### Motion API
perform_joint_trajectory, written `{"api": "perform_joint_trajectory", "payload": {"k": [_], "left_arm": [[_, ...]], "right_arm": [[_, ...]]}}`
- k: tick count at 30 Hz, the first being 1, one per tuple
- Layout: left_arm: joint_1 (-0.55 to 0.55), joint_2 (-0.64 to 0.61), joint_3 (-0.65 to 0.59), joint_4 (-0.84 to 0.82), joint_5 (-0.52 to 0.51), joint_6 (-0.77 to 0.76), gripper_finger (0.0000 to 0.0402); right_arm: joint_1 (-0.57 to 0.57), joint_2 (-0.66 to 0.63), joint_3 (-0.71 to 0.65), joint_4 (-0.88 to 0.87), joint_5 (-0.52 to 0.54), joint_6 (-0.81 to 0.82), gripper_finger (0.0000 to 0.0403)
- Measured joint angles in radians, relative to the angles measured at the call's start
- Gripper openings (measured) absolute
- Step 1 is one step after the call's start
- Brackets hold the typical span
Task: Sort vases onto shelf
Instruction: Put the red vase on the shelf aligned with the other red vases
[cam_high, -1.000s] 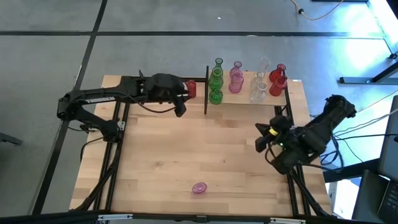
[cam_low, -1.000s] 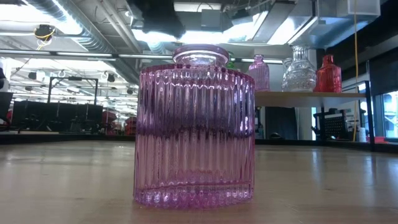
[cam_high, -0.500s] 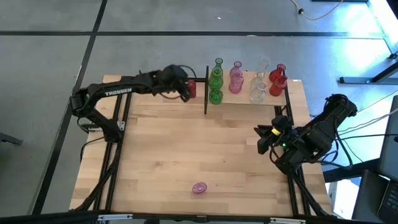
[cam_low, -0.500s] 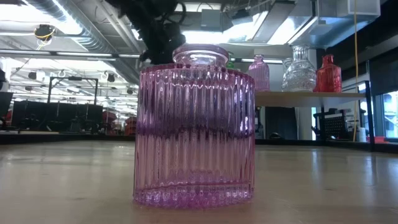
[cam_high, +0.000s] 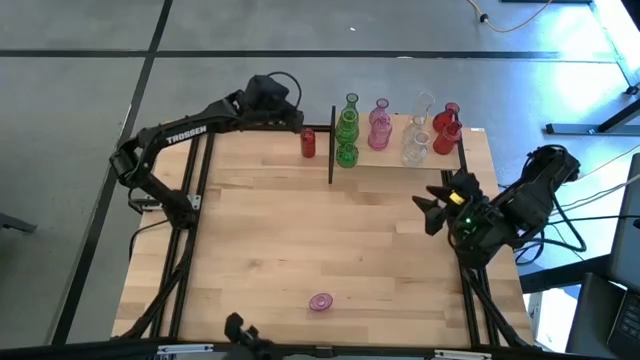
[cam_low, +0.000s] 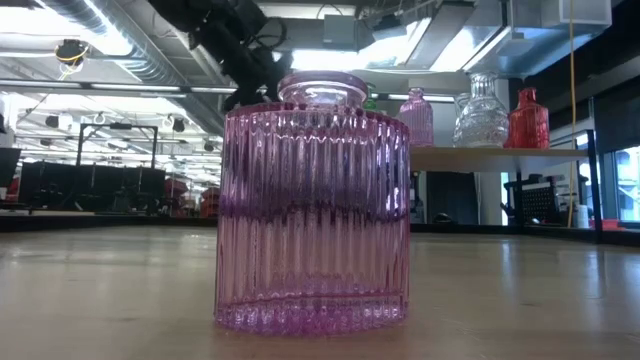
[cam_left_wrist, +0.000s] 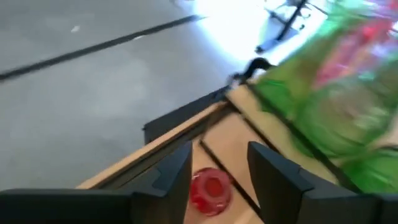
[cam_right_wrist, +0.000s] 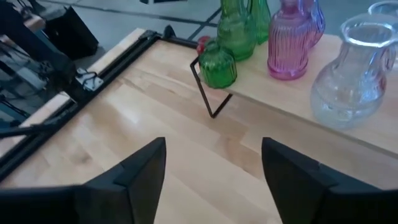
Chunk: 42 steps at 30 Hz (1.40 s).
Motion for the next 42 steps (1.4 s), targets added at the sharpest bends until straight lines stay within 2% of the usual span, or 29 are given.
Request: {"api": "perform_joint_trajectory", "payload": {"k": [3,9,11,21,29,38,42], "left_arm": [[0.047,0.02,0.0,-0.021,0.021,-0.079,0.017],[0.106,0.116,0.0,-0.014,0.261,-0.201,0.0193],[0.106,0.144,0.0,-0.012,0.289,-0.219,0.0195],[0.075,0.187,0.0,-0.049,0.196,-0.241,0.0196],[0.036,0.203,0.0,-0.041,0.138,-0.227,0.0176],[0.017,0.217,0.0,-0.019,0.11,-0.208,0.0136],[0.017,0.249,0.001,0.005,0.15,-0.218,0.0123]], "right_arm": [[0.0,-0.01,0.0,0.0,0.019,0.008,0.0247],[0.0,-0.011,0.0,0.01,0.035,0.035,0.0247],[0.0,-0.011,0.0,0.016,0.035,0.036,0.0247],[0.0,-0.011,0.0,0.084,0.037,0.033,0.0247],[0.0,-0.011,0.0,0.086,0.035,0.03,0.0247],[0.0,-0.011,0.0,0.078,0.036,0.029,0.0247],[0.0,-0.011,0.0,0.077,0.05,0.029,0.0247]]}}
